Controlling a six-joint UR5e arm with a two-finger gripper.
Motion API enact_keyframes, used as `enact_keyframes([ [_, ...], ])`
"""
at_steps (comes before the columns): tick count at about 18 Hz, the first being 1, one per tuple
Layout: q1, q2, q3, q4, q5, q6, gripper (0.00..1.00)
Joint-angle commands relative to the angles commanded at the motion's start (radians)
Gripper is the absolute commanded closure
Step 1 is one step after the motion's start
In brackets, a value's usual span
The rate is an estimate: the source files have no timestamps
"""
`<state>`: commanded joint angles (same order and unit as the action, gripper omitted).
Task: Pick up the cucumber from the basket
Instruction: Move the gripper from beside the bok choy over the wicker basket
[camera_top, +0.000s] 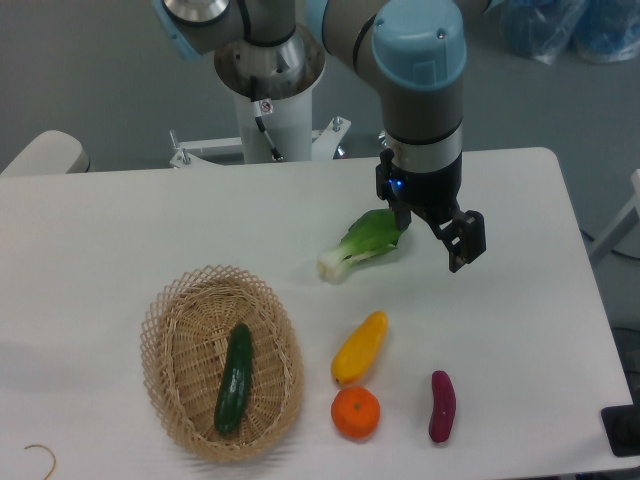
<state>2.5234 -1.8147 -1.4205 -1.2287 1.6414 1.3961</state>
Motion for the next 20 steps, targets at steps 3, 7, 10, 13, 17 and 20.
enact_keyframes([
  [3,-0.002,0.0,-0.002,0.002,0.0,-0.014,0.0],
  [7,-0.018,0.009,-0.037,0.008,-0.011,-0.048,0.0],
  [10,-0.029,0.017,-0.058,0.011,-0.066,-0.106,0.0],
  [13,-0.064,0.031,-0.1,0.014,-0.068,-0.302,0.0],
  [17,-0.121,0.04,-0.156,0.037,-0.066,-0.523,0.0],
  [20,-0.184,0.026,-0.176,0.035,-0.057,-0.578,0.0],
])
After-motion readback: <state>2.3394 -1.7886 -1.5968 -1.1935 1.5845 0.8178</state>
